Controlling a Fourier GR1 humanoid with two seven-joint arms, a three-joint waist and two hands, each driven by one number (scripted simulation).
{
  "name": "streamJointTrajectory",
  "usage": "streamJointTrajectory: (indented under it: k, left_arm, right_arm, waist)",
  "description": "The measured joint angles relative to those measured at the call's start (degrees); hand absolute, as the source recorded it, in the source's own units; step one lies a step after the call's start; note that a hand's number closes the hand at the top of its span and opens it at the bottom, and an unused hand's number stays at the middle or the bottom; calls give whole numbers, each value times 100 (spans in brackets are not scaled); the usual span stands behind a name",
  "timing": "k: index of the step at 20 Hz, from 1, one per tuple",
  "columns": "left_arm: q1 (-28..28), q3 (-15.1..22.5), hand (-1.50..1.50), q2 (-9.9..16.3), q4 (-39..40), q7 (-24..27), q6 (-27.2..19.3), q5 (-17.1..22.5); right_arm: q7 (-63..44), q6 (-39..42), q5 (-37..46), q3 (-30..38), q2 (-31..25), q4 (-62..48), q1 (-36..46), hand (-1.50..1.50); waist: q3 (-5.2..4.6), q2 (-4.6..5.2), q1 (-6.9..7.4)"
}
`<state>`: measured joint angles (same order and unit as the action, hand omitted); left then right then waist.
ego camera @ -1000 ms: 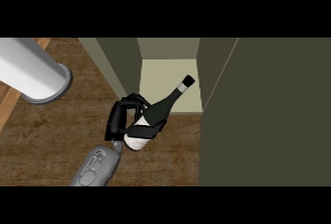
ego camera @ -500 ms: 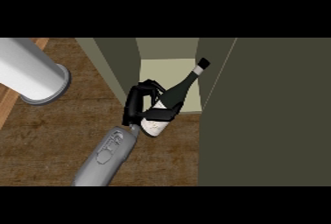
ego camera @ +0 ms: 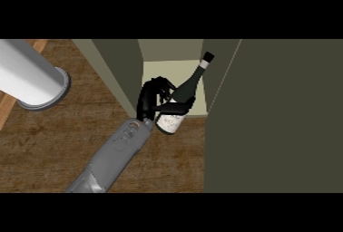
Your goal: Pick up the wine, place it into the cabinet and close the cabinet
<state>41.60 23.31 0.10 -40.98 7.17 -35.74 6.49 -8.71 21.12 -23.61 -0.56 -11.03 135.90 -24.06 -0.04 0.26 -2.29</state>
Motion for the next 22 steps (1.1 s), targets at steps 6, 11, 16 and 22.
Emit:
streamJointTrajectory:
  k: [6, 11, 16, 22]
  left_arm:
    - [549, 95, 150, -6, 979, 116, -178, 314]
    - [737, 109, 150, -8, 1579, 265, -294, 571]
    - [895, -56, 150, -10, 2055, 526, -372, 805]
    - [1123, -342, 150, -9, 2475, 944, -369, 1062]
  right_arm:
    - [-31, 89, -66, 45, -70, -15, 53, -150]
    - [49, 193, -118, 35, -67, -26, -31, -150]
    - [50, 218, -169, 111, -105, -60, 19, -150]
    - [60, 245, -223, 28, -91, -79, 6, -150]
  waist:
    - [-3, 31, -98]
    - [-4, 46, -167]
    - [-7, 64, -168]
    - [-10, 93, -233]
